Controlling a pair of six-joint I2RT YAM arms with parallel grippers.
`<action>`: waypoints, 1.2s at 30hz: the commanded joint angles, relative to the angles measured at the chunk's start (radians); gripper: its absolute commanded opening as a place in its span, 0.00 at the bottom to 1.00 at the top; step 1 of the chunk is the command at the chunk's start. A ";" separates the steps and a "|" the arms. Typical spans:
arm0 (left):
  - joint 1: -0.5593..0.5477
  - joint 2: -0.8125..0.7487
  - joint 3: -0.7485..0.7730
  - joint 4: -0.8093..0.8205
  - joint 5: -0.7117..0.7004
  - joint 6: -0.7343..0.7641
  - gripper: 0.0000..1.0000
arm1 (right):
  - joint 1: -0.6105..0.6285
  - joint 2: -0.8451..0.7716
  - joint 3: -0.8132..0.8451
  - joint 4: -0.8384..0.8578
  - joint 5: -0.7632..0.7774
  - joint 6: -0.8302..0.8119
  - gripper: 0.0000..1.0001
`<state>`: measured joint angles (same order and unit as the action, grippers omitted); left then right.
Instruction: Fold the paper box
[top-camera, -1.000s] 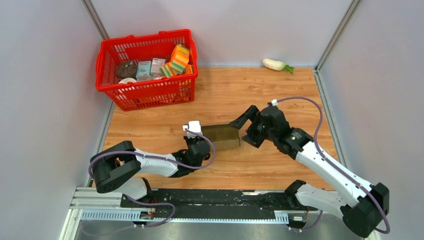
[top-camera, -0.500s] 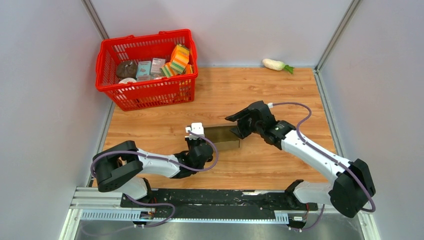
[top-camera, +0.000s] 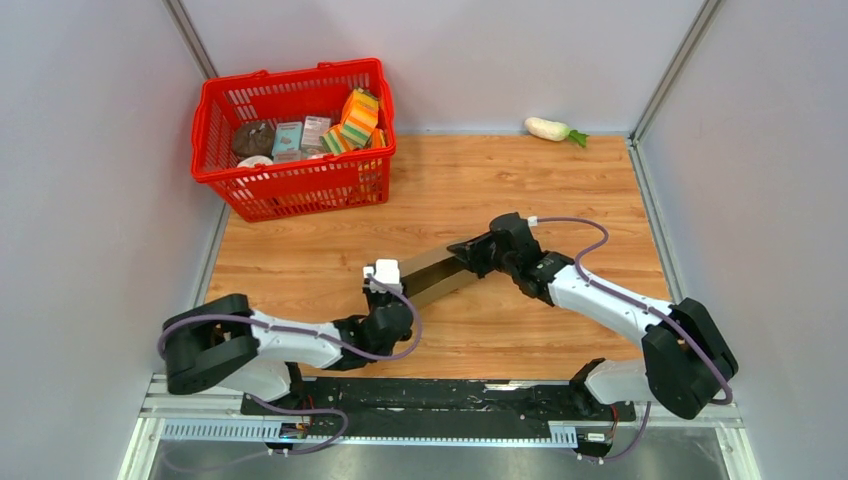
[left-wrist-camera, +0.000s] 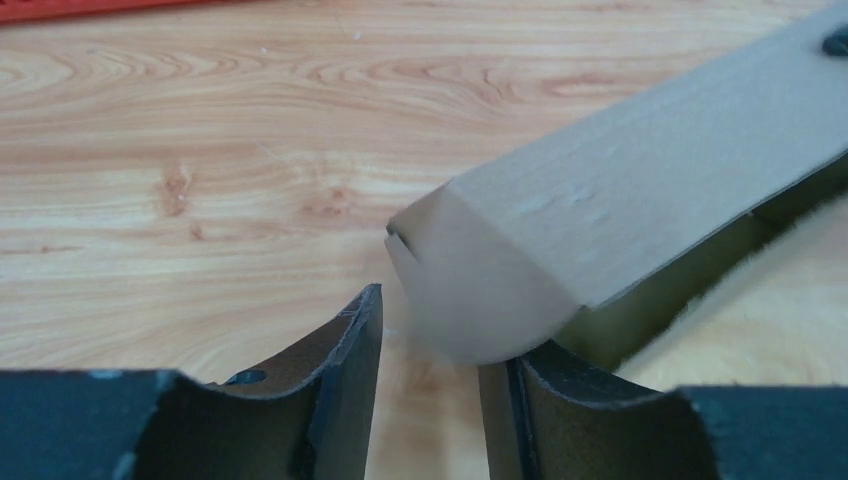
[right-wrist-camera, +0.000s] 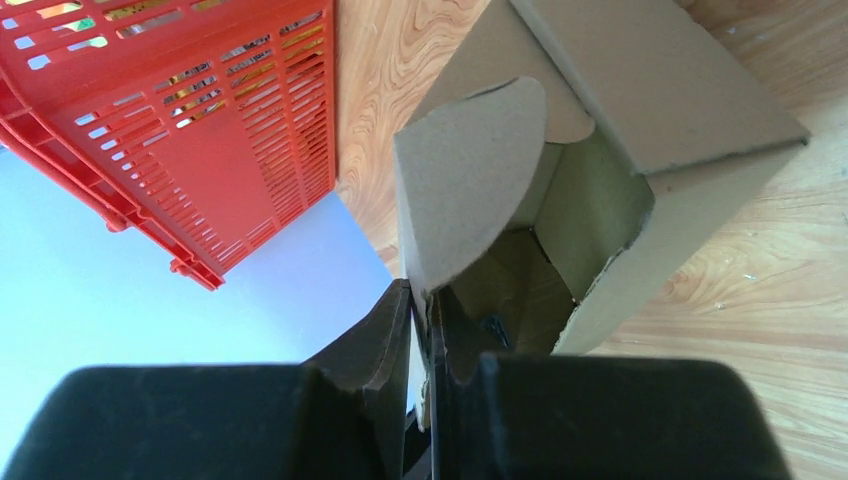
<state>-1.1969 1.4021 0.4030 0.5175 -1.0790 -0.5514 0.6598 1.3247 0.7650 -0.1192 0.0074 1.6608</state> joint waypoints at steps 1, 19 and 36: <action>-0.042 -0.220 -0.124 -0.059 0.134 -0.010 0.47 | 0.000 -0.010 -0.044 0.041 0.020 -0.018 0.13; 0.084 -0.748 0.017 -0.674 0.660 -0.021 0.49 | -0.012 -0.203 -0.217 0.017 0.022 -0.482 0.55; 0.316 -0.120 0.126 -0.306 0.955 -0.091 0.41 | -0.164 -0.222 -0.025 -0.062 -0.523 -1.133 0.77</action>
<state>-0.9028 1.2652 0.5587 0.1089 -0.1917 -0.5957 0.5232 1.0607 0.5785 -0.2268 -0.3027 0.6727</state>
